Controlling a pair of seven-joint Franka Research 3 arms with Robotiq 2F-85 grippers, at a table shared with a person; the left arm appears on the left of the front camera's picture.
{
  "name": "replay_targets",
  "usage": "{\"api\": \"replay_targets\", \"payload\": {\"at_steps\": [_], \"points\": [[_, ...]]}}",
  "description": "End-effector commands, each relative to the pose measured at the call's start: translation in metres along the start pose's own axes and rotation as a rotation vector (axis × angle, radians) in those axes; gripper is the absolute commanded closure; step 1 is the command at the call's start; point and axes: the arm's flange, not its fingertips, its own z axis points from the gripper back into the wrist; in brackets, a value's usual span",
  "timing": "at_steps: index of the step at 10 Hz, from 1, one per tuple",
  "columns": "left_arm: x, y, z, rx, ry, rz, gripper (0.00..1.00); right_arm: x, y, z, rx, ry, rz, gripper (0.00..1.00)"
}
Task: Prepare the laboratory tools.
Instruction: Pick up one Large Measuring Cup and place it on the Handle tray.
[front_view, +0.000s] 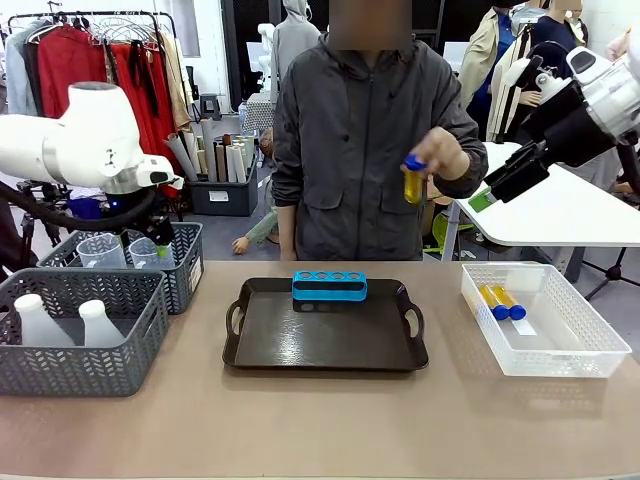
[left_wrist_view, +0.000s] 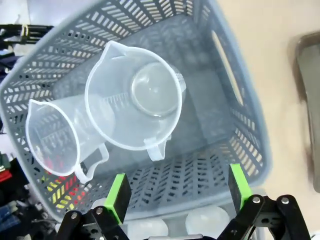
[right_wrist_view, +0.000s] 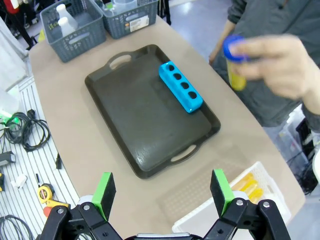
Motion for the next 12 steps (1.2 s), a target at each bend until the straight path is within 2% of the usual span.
{"api": "replay_targets", "payload": {"at_steps": [1, 4, 6, 7, 8, 11, 12], "points": [[0.003, 0.006, -0.009, -0.023, 0.015, 0.076, 0.0, -0.002, 0.0, -0.001, 0.024, -0.026, 0.006, 0.0], [0.001, 0.017, -0.044, 0.004, 0.012, 0.088, 0.0, -0.002, 0.0, -0.001, 0.024, -0.026, 0.006, 0.0], [0.002, 0.019, -0.063, -0.005, -0.029, 0.072, 0.0, -0.002, 0.0, -0.001, 0.024, -0.026, 0.006, 0.0], [0.004, 0.022, -0.067, 0.011, -0.066, 0.042, 0.16, -0.002, 0.0, -0.001, 0.024, -0.026, 0.006, 0.0], [0.003, 0.023, -0.071, 0.016, -0.087, 0.054, 0.36, -0.002, 0.0, -0.001, 0.024, -0.026, 0.006, 0.0], [0.001, 0.023, -0.062, 0.043, -0.073, 0.077, 0.96, -0.002, 0.0, -0.001, 0.024, -0.026, 0.006, 0.0], [-0.002, 0.021, -0.053, 0.044, -0.07, 0.079, 1.0, -0.002, 0.0, -0.001, 0.024, -0.026, 0.006, 0.0]]}}
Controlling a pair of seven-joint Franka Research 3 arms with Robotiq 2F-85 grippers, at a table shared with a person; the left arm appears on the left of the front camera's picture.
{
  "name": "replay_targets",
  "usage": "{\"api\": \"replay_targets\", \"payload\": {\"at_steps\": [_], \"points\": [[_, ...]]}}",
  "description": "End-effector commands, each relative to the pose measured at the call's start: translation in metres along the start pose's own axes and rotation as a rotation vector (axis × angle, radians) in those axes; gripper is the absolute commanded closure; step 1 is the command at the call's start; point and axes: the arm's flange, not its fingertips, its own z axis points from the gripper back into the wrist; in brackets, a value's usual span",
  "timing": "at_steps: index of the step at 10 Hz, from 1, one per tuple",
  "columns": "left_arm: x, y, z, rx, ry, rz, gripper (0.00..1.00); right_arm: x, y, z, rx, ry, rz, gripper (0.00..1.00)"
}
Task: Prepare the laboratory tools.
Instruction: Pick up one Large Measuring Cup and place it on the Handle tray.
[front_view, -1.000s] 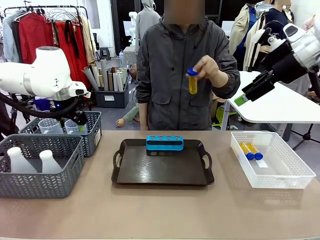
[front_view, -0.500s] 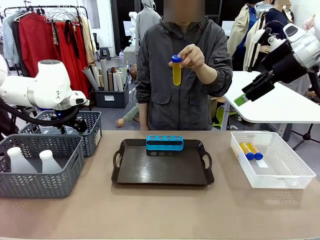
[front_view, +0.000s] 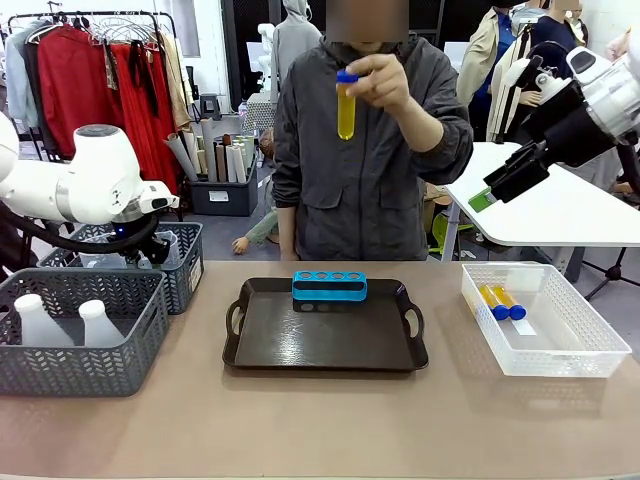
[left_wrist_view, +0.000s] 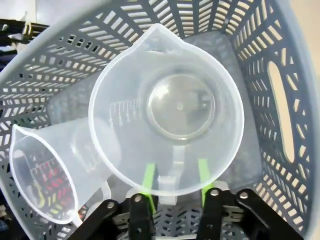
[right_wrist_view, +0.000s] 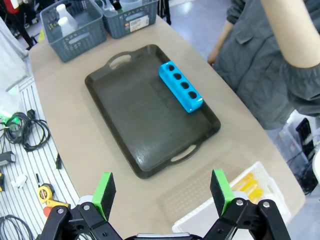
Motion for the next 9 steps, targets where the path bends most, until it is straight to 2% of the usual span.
{"api": "replay_targets", "payload": {"at_steps": [1, 3, 6, 8, 9], "points": [[-0.012, -0.002, 0.017, 0.017, 0.023, 0.003, 1.0, -0.002, 0.0, -0.001, 0.024, -0.027, 0.006, 0.0], [-0.013, -0.006, 0.03, 0.004, 0.043, -0.035, 1.0, -0.002, 0.0, -0.001, 0.024, -0.027, 0.006, 0.0], [-0.008, -0.014, 0.076, -0.027, -0.004, -0.124, 1.0, -0.002, 0.0, -0.001, 0.024, -0.027, 0.006, 0.0], [0.0, -0.021, 0.122, -0.058, -0.053, -0.184, 1.0, -0.002, 0.0, -0.001, 0.024, -0.027, 0.006, 0.0], [0.004, -0.032, 0.164, -0.038, -0.102, -0.23, 1.0, -0.002, 0.0, -0.001, 0.024, -0.027, 0.006, 0.0]]}}
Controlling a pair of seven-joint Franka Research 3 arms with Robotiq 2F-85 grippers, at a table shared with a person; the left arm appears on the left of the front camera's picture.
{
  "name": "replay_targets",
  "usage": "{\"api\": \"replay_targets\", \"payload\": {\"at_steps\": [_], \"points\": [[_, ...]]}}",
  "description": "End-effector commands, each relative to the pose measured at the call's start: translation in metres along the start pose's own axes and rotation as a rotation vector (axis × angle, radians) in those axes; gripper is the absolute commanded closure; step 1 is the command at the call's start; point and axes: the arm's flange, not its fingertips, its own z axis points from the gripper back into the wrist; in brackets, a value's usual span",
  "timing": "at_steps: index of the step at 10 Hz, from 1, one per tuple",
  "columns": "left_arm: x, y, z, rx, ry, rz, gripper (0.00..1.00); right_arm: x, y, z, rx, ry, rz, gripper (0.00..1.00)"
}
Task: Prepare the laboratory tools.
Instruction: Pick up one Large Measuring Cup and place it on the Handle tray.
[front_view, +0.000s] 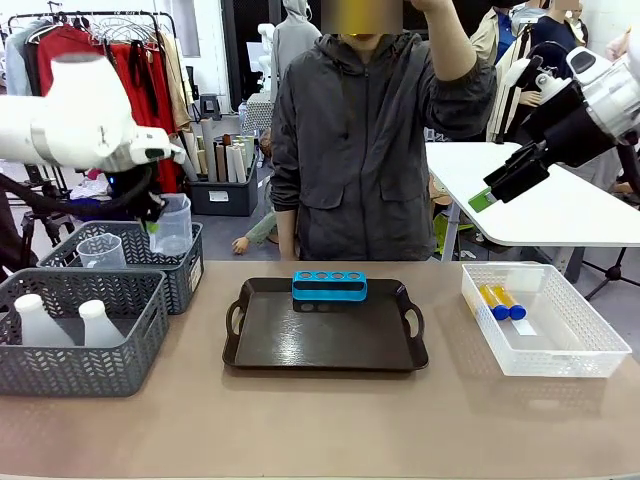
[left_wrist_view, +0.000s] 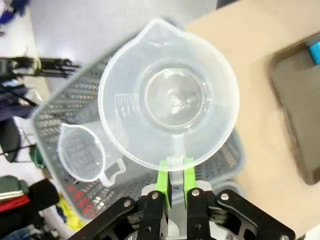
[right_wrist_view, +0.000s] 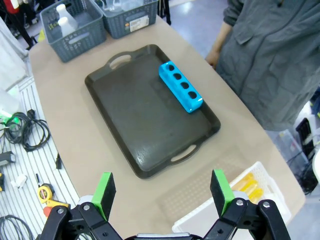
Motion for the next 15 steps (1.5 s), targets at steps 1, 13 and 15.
{"api": "replay_targets", "payload": {"at_steps": [1, 13, 15], "points": [[0.012, -0.014, 0.064, 0.025, -0.06, -0.095, 1.0, -0.002, 0.0, -0.001, 0.024, -0.027, 0.006, 0.0], [0.04, -0.174, 0.203, -0.223, -0.208, -0.666, 1.0, -0.002, 0.0, -0.001, 0.024, -0.027, 0.006, 0.0], [0.043, -0.187, 0.186, -0.274, -0.184, -0.709, 1.0, -0.002, 0.0, -0.001, 0.024, -0.027, 0.006, 0.0]]}}
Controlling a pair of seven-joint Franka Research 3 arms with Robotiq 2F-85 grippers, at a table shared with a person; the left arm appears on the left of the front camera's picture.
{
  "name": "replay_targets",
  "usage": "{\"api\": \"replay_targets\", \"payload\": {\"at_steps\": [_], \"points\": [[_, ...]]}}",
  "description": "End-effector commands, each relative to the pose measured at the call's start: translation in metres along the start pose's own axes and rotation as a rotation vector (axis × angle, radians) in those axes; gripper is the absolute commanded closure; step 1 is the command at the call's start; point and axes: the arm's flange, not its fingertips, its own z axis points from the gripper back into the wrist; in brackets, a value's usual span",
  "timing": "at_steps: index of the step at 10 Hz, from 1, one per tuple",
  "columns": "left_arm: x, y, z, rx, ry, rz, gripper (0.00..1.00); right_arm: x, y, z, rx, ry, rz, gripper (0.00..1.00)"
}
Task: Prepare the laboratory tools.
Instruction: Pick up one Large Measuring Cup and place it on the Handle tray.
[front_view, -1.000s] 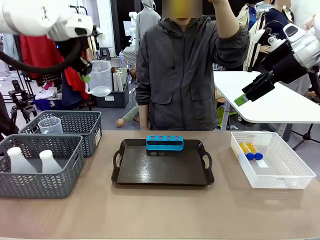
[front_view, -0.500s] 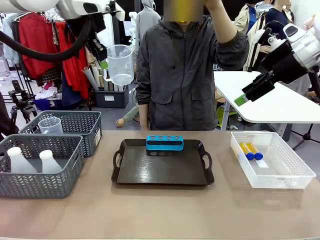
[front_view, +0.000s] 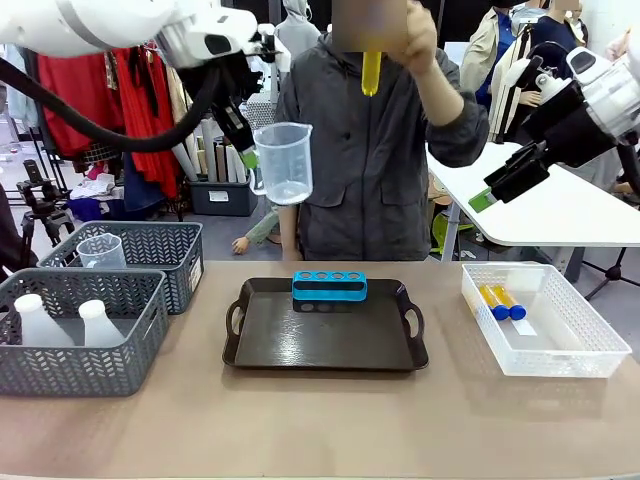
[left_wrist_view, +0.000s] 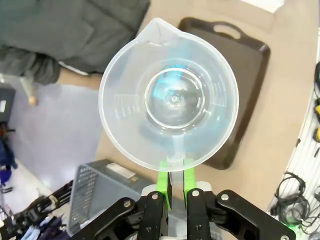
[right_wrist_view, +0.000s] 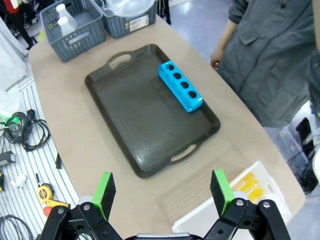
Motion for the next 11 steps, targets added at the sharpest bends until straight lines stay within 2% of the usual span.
{"api": "replay_targets", "payload": {"at_steps": [1, 5, 11], "points": [[0.002, 0.002, -0.005, -0.049, -0.007, -0.035, 1.0, -0.002, 0.0, -0.001, 0.025, -0.028, 0.007, 0.0], [0.013, 0.002, -0.035, -0.138, 0.0, -0.043, 1.0, -0.002, 0.0, -0.001, 0.025, -0.028, 0.007, 0.0], [0.014, 0.002, -0.038, -0.111, 0.007, -0.021, 1.0, -0.002, 0.0, -0.001, 0.025, -0.028, 0.007, 0.0]]}}
